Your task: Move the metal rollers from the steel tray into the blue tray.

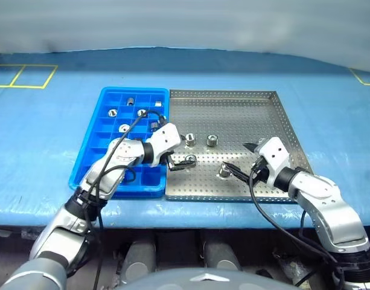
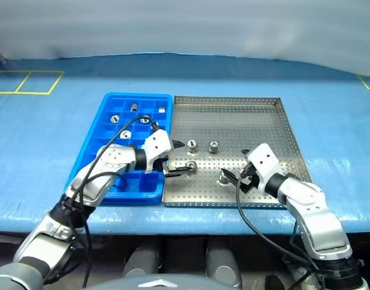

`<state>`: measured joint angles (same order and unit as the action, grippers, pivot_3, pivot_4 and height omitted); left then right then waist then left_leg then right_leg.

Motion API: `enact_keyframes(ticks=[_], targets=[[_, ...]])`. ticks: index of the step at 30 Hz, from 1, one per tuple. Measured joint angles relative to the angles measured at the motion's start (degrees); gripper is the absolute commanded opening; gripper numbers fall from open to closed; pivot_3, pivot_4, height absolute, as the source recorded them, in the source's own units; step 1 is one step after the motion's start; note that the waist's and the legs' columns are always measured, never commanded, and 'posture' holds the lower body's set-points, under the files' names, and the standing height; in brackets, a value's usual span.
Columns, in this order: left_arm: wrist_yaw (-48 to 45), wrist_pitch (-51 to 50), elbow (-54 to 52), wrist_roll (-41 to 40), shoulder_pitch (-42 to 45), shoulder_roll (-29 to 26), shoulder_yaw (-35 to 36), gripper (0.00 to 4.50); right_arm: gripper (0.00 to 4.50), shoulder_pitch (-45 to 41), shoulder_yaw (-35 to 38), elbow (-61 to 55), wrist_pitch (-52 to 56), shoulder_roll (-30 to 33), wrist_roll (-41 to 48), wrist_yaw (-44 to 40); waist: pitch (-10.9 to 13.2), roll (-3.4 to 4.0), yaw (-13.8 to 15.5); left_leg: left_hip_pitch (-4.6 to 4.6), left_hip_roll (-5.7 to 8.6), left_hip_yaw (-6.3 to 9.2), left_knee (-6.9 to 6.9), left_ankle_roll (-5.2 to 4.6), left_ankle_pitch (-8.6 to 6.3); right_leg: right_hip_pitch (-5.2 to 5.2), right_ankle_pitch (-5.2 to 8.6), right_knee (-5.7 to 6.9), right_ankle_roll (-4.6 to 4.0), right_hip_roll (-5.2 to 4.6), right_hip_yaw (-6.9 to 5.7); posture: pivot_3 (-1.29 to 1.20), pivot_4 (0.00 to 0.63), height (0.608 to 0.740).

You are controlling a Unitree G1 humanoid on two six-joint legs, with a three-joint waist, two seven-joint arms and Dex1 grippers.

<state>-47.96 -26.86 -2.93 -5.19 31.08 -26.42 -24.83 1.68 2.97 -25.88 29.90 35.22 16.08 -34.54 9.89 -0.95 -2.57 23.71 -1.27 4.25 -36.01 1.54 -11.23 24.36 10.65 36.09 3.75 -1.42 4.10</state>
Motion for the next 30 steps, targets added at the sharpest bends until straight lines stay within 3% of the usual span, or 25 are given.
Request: enact_keyframes(ticks=[7, 10, 15, 24, 27, 30], targets=[[0.1, 2.6, 7.4, 8.3, 4.3, 1.8, -6.2, 4.24, 4.48, 2.2, 0.5, -0.8, -1.1, -0.2, 0.0, 1.2, 0.0, 0.06, -1.4, -0.12, 0.00, -0.08, 0.00, 0.00, 0.00, -0.07, -0.02, 0.02, 0.04, 0.01, 0.09, -0.10, 0.150, 0.740], [0.4, 2.4, 8.9, 10.1, 4.8, 2.6, -6.6, 3.70, 4.50, 3.1, 1.3, -1.2, -1.2, -0.2, -0.1, 1.7, -0.1, 0.11, -2.2, -0.18, 0.00, -0.14, 0.00, -0.01, 0.00, -0.07, -0.02, 0.09, 0.04, 0.01, 0.15, -0.10, 0.150, 0.740], [-0.2, 2.1, 9.2, 11.4, 4.7, 2.6, -6.6, 2.17, 4.50, 3.2, 1.6, -1.2, -1.9, -0.2, -0.3, 2.4, -0.1, 0.11, -2.9, -0.22, -0.01, -0.18, -0.01, -0.01, 0.01, 0.01, -0.02, 0.29, 0.03, 0.02, 0.21, -0.10, 0.150, 0.740], [-0.9, 1.0, 8.6, 10.5, 4.0, 3.1, -4.9, 2.17, 4.50, 1.6, 1.3, -0.8, -2.3, -0.5, -1.3, 2.1, -0.1, 0.09, -2.9, -0.20, -0.01, -0.28, -0.01, -0.01, 0.01, 0.10, -0.02, 0.36, 0.03, 0.03, 0.32, -0.07, 0.150, 0.740], [-0.9, 0.1, 7.7, 9.5, 3.6, 3.1, -3.4, 1.65, 4.50, 1.0, 0.6, 0.2, -2.5, -0.9, -1.4, 2.0, -0.1, 0.08, -2.6, -0.18, 0.00, -0.28, -0.02, -0.02, 0.01, 0.11, -0.02, 0.35, 0.03, 0.03, 0.32, -0.06, 0.150, 0.740], [-0.8, -0.2, 7.3, 9.6, 3.6, 3.0, -3.0, 0.68, 4.50, 0.2, -0.1, 0.8, -3.1, -1.2, -1.8, 1.9, -0.1, 0.08, -2.4, -0.18, 0.00, -0.31, -0.03, -0.01, 0.01, 0.11, -0.02, 0.35, 0.04, 0.03, 0.36, -0.06, 0.150, 0.740]])
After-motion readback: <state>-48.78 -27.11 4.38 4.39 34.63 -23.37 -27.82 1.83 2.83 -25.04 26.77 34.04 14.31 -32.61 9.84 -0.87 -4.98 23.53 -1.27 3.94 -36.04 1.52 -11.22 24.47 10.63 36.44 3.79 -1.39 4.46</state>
